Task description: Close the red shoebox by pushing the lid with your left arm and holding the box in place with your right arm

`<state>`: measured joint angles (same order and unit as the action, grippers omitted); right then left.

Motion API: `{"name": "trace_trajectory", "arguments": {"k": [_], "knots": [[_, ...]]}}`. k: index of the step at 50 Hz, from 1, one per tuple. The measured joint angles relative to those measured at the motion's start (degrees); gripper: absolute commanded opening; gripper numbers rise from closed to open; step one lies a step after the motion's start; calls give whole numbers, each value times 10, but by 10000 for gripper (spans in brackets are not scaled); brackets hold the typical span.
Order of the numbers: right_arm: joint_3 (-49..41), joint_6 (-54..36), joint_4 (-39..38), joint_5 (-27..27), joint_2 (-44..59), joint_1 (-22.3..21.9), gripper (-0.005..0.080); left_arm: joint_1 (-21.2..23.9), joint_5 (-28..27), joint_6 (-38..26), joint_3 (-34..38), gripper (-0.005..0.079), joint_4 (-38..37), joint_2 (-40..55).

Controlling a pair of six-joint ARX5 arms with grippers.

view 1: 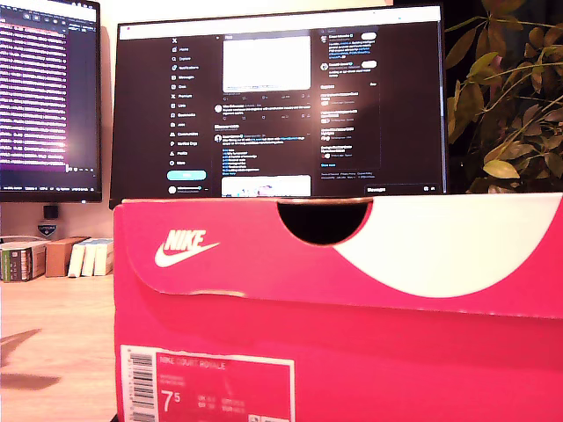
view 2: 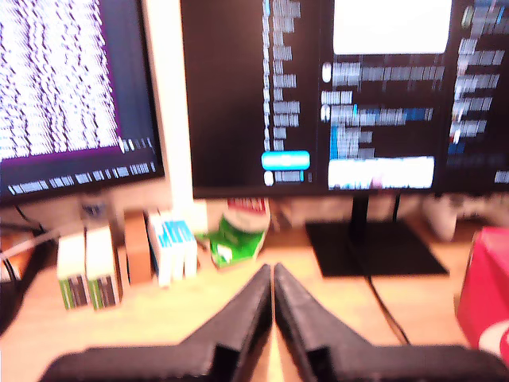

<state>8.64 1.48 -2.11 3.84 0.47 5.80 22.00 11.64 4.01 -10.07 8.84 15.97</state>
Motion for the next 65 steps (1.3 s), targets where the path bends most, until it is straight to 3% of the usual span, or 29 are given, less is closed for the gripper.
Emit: {"name": "trace_trajectory", "arguments": {"k": [12,32,40,50,61,65], "knots": [[-2,-27,-7,-18,0,0,-12,0,0,0,67,-19,-10,-57],[-42,-30,-40,-28,0,0,-12,0,7,-6,83,-19,-69,-161],[-74,-30,-40,-28,0,3,-12,1,8,1,98,-19,-91,-162],[-74,-30,-4,-5,0,12,-12,2,9,6,98,-18,-101,-162],[-74,10,115,-3,0,14,-12,2,8,10,98,-18,-185,-162],[-75,13,120,-3,0,14,-12,2,8,10,97,-18,-193,-162]]}}
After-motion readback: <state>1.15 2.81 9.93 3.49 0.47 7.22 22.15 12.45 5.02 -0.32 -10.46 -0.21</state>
